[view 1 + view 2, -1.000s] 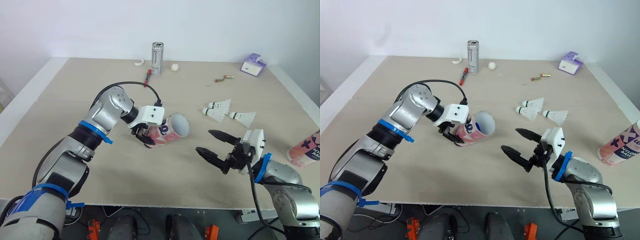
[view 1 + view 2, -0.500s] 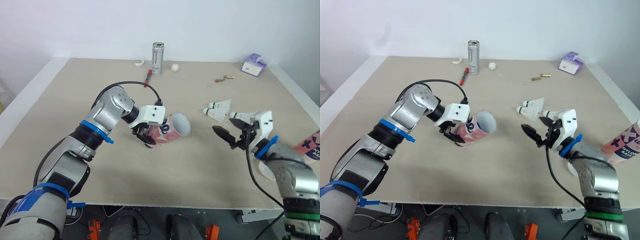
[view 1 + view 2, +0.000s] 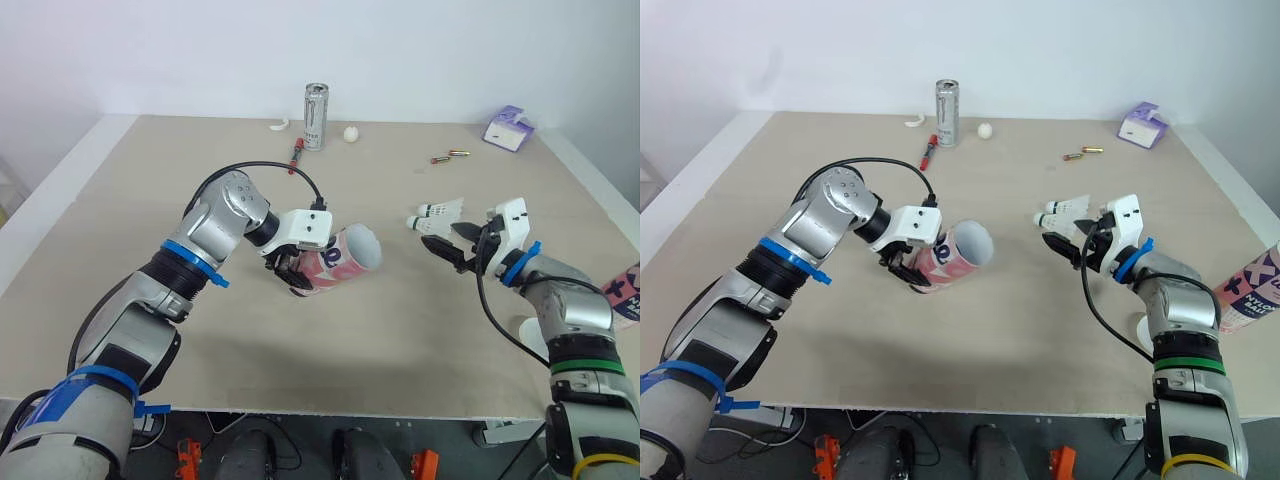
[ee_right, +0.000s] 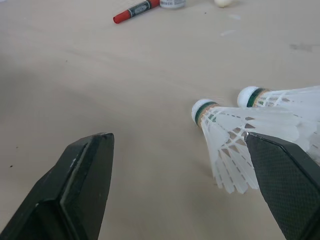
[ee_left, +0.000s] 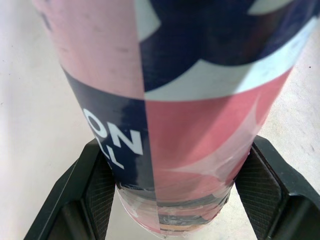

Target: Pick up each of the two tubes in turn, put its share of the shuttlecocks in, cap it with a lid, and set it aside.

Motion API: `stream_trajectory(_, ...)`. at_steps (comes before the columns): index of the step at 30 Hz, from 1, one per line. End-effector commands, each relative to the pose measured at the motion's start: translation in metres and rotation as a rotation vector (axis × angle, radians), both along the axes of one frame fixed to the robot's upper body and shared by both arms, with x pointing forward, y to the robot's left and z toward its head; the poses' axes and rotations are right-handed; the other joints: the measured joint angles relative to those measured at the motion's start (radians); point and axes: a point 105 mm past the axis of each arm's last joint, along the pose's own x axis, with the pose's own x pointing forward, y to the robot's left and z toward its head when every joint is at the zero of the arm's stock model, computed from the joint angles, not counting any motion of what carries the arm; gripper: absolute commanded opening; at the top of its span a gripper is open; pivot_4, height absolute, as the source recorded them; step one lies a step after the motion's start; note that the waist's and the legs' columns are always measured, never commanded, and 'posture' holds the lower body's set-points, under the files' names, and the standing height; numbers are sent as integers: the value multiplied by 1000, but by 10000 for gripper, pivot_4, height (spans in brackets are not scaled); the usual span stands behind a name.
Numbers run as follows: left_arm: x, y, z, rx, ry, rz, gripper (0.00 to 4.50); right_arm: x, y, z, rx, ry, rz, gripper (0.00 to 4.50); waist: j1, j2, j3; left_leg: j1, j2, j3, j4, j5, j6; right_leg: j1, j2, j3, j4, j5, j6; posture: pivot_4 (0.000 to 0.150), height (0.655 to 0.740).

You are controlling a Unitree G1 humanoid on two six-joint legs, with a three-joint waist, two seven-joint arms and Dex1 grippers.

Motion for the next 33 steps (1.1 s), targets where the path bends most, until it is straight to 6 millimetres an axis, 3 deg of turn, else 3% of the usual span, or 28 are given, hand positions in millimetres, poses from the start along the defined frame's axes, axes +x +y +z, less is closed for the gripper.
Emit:
stream_trajectory(1,-2,-2,5,2,-17,-14,32521,7,-2,11,22,-16,-6,45000,-1,0,0,0,0,0,0,0,0,0,0,0,0,0,0,1500,7400)
stream_trajectory(16,-2,-4,4,-9,-19,-10,32521,30,11,4,61,64,-33,45000,-4,0,0,0,0,0,-1,0,0,-1,1,1,1,0,-1,1500,7400)
stream_trajectory(19,-2,-4,4,-11,-20,-8,32088,34,13,2,48,74,-43,38624,-4,0,0,0,0,0,-1,0,0,-1,1,1,1,0,-1,1500,7400)
stream_trajectory(23,-3,-4,3,-14,-18,-5,32088,38,14,1,39,77,-59,25663,-4,0,0,0,0,0,-1,0,0,-1,1,1,1,0,-1,1500,7400)
stream_trajectory(25,-3,-4,3,-15,-16,-4,32088,39,14,1,33,77,-64,15344,-4,0,0,0,0,0,-1,0,0,-1,1,2,1,0,0,1500,7400)
stream_trajectory(29,-3,-3,2,-14,-16,-1,32088,40,15,-1,28,77,-65,701,-4,0,0,0,0,0,-1,0,0,-1,1,2,1,0,0,1500,7400)
stream_trajectory(33,-3,-3,2,-15,-15,1,32088,39,18,0,27,64,-48,701,-4,0,0,0,0,0,-1,0,0,-1,1,2,2,0,0,1500,7400)
